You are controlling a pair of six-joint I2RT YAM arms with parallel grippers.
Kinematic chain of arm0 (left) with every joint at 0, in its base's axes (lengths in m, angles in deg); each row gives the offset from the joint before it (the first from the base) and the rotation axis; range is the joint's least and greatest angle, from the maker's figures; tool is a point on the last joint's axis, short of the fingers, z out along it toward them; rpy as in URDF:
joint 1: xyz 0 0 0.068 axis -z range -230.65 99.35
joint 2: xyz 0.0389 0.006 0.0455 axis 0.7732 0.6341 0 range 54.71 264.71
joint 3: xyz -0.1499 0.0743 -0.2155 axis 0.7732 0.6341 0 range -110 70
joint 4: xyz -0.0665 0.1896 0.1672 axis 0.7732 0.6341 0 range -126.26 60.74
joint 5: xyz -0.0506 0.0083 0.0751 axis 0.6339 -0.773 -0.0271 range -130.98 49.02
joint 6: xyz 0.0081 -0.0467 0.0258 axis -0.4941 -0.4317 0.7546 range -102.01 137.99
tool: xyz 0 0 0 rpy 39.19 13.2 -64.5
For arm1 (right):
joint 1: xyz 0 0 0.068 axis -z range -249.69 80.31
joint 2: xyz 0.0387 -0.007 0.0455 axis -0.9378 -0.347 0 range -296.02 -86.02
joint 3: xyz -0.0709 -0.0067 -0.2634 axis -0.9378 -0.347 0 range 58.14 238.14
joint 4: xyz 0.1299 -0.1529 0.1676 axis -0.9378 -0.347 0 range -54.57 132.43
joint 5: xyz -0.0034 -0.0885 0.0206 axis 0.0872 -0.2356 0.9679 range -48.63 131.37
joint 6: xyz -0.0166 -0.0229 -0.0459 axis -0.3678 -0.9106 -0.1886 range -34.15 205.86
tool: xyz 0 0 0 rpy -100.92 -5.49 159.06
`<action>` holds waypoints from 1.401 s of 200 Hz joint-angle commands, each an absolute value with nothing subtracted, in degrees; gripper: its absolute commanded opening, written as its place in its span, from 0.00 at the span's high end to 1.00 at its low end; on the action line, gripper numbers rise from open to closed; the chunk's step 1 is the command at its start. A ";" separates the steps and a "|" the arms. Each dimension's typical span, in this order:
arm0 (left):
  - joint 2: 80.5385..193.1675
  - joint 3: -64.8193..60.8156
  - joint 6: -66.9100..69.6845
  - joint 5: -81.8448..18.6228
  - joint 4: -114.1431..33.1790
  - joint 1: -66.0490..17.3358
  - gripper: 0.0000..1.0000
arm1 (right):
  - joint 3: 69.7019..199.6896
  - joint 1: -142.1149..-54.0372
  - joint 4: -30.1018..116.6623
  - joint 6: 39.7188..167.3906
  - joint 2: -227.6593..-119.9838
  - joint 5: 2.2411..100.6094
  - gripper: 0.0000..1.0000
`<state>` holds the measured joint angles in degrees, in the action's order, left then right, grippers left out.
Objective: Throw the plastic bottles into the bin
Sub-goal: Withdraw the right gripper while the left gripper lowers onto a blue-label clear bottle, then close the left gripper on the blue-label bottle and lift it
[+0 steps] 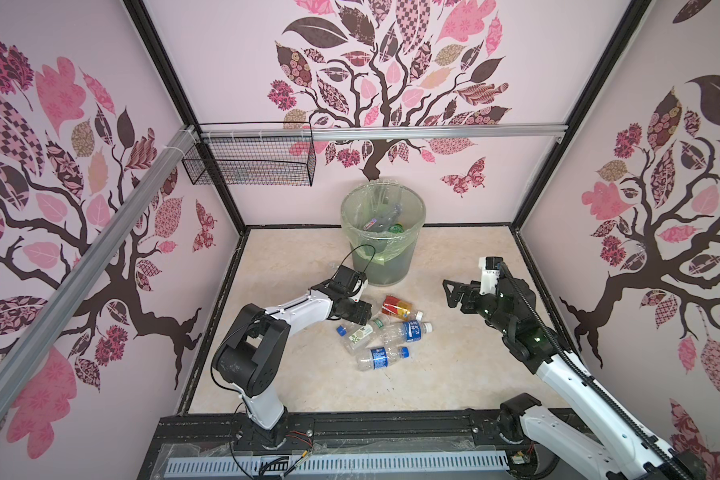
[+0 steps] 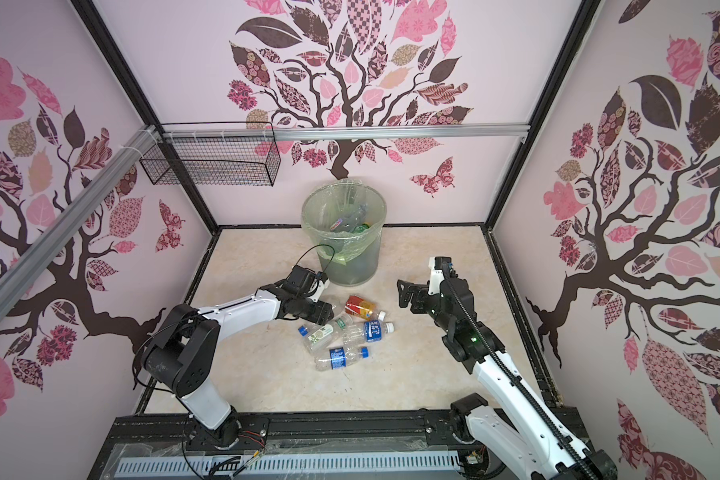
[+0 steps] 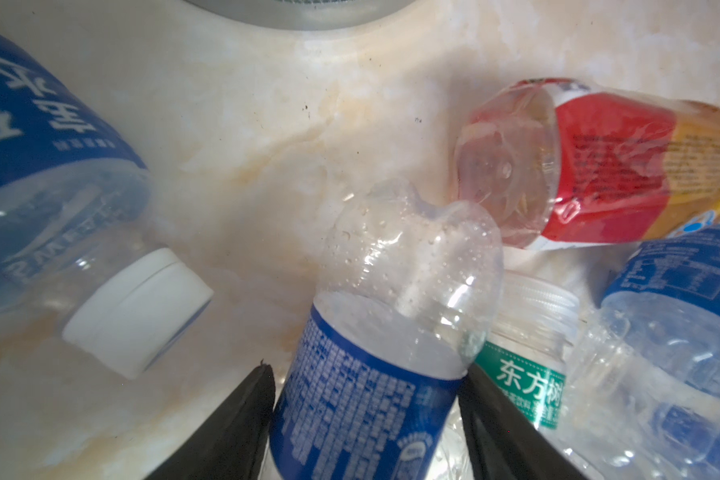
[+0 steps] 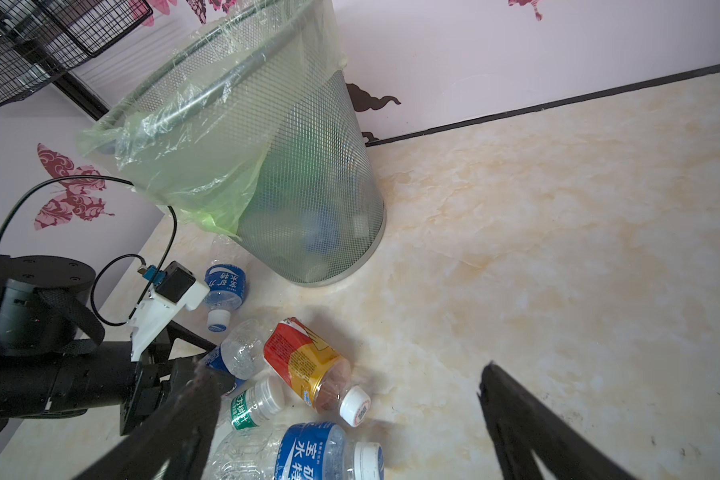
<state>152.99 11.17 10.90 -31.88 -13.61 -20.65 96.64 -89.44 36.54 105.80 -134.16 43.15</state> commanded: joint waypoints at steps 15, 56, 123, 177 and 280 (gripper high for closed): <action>153.74 11.39 11.67 -31.19 -13.92 -20.57 0.26 | 96.38 -89.36 36.89 106.66 -133.00 43.31 0.00; 155.15 10.63 11.49 -33.07 -12.96 -20.59 0.27 | 96.46 -89.34 36.46 106.85 -132.35 42.84 0.00; 156.02 9.97 11.73 -34.38 -12.15 -20.50 0.38 | 96.38 -89.38 36.19 107.04 -131.40 42.17 0.00; 150.68 10.90 11.84 -36.70 -12.30 -20.51 0.45 | 96.20 -89.34 36.15 106.95 -131.37 41.84 0.00; 122.82 14.20 9.46 -41.17 -10.17 -20.69 0.46 | 95.23 -89.37 34.54 106.90 -130.77 42.24 0.00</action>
